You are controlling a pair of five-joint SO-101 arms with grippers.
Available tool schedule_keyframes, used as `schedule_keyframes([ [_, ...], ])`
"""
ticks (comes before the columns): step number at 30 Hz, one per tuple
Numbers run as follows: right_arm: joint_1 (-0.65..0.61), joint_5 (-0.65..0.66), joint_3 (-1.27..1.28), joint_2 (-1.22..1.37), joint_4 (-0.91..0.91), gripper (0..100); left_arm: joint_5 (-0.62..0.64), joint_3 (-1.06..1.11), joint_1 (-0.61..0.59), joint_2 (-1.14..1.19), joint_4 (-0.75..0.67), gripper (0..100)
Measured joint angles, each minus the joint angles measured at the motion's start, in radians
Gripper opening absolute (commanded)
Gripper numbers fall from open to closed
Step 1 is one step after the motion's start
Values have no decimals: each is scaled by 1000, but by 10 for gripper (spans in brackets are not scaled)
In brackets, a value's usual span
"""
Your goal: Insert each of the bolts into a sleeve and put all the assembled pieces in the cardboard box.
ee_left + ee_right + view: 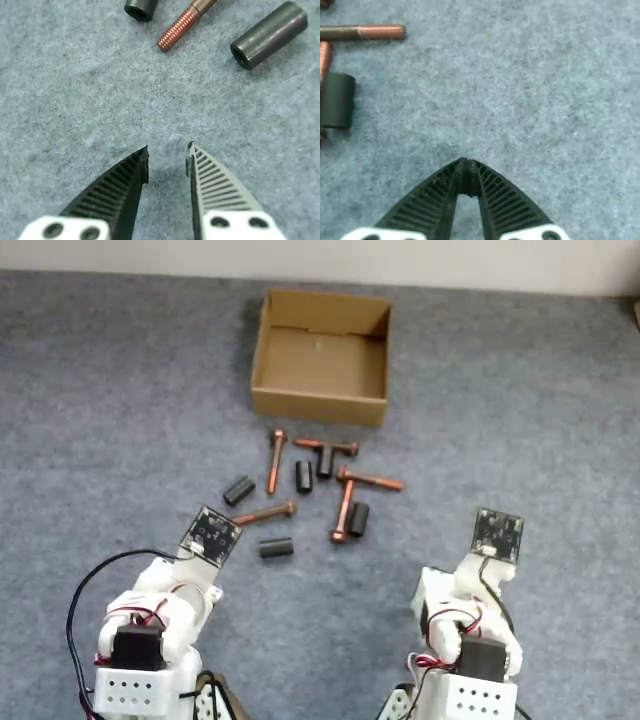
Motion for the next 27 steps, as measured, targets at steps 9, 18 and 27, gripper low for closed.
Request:
schedule_keyframes([
  [9,63,262,-126,0,-8,7,3,-15,-221,0,-87,144],
  [18,8,428,-545,114,69,37,6,-15,-238,0,-66,145],
  [27,-233,262,-927,801,221,144,6,-15,-238,0,-61,147],
])
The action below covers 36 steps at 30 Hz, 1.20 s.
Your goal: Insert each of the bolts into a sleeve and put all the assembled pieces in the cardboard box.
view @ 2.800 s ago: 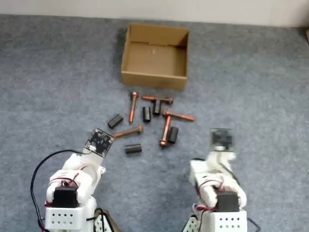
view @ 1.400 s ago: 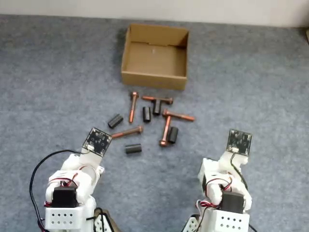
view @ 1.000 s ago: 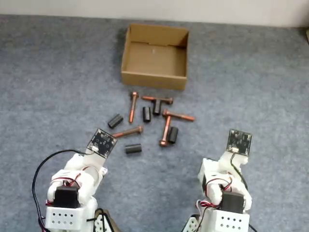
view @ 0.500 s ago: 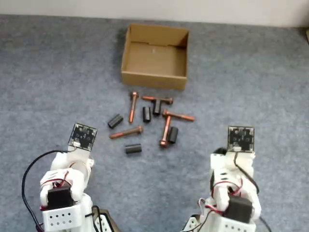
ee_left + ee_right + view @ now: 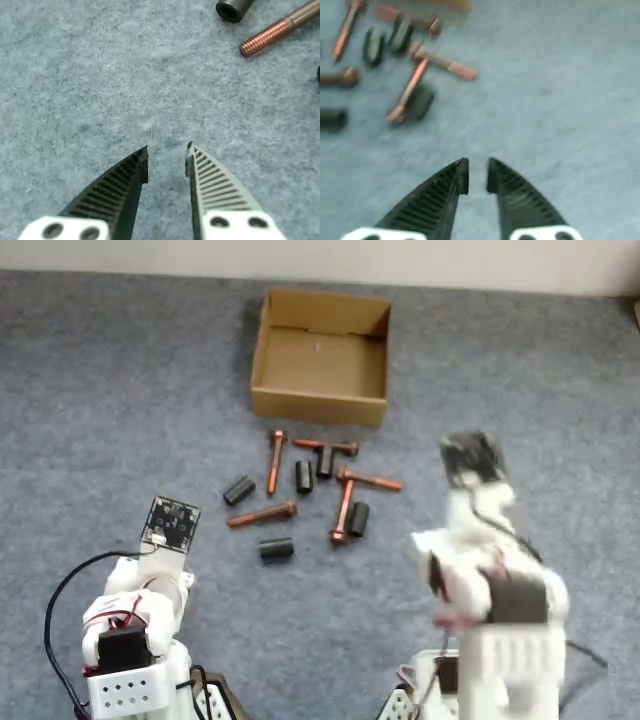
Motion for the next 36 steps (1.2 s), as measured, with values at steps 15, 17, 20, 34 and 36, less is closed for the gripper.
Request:
schedule_keyframes([
  [15,-304,-361,-313,796,-35,217,0,0,0,0,0,148],
  [17,-305,-370,-321,858,-81,217,0,0,0,0,0,148],
  [20,-308,-373,-321,933,-143,217,0,0,0,0,0,148],
  [34,-308,-376,-321,1115,-353,213,0,0,0,0,0,148],
  [36,-308,-376,-321,1135,-381,213,0,0,0,0,0,147],
])
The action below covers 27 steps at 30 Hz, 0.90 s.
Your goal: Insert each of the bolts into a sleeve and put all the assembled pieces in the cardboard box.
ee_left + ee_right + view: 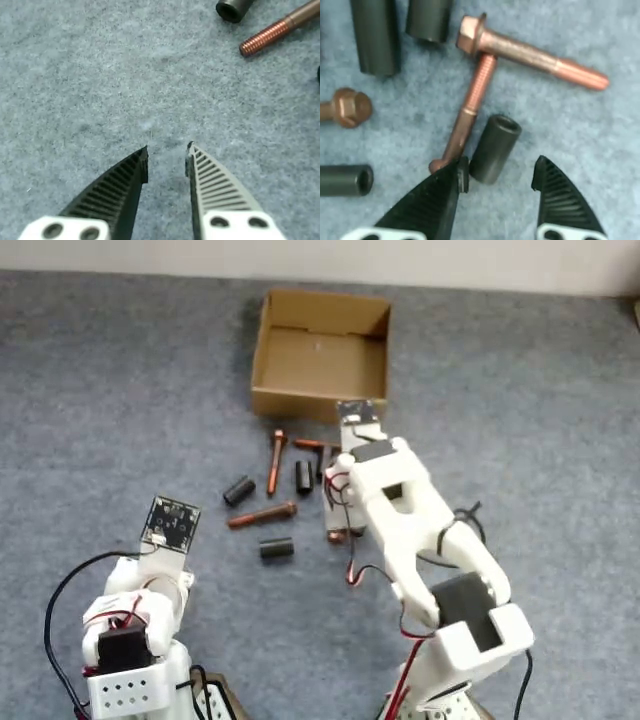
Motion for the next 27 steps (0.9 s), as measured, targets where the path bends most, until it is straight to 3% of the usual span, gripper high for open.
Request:
schedule_keyframes([
  [4,3,0,0,26,-40,206,0,0,0,0,0,147],
  [14,46,0,-5,60,-80,0,0,0,0,0,0,146],
  [17,44,25,-3,32,-69,5,0,0,0,0,0,146],
  [27,38,58,163,-509,55,5,0,-2,0,0,0,144],
])
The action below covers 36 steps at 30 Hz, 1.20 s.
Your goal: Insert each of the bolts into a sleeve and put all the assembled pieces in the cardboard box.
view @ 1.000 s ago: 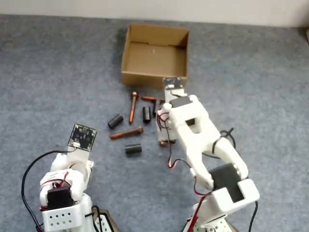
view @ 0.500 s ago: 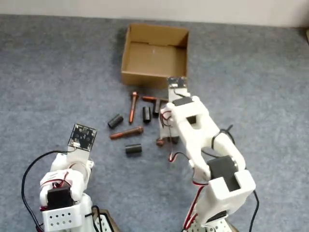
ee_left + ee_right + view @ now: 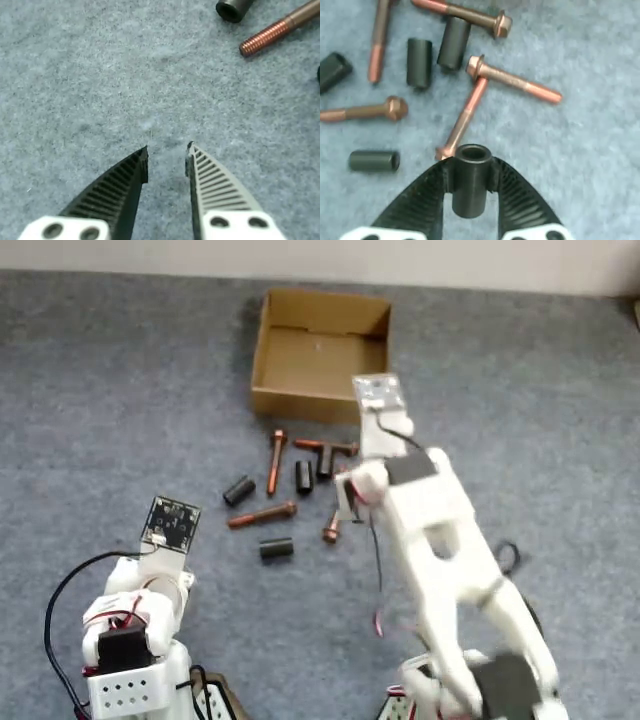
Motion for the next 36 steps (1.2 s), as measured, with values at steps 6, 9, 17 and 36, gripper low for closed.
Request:
schedule_keyframes([
  [6,0,2,219,-296,9,5,0,-110,0,0,0,143],
  [9,0,-6,305,-402,-6,5,-31,-210,0,0,0,143],
  [17,32,-83,580,-609,-256,5,-129,-572,2,270,44,147],
  [36,333,-212,663,-720,-423,5,-273,-1261,516,1521,74,252],
])
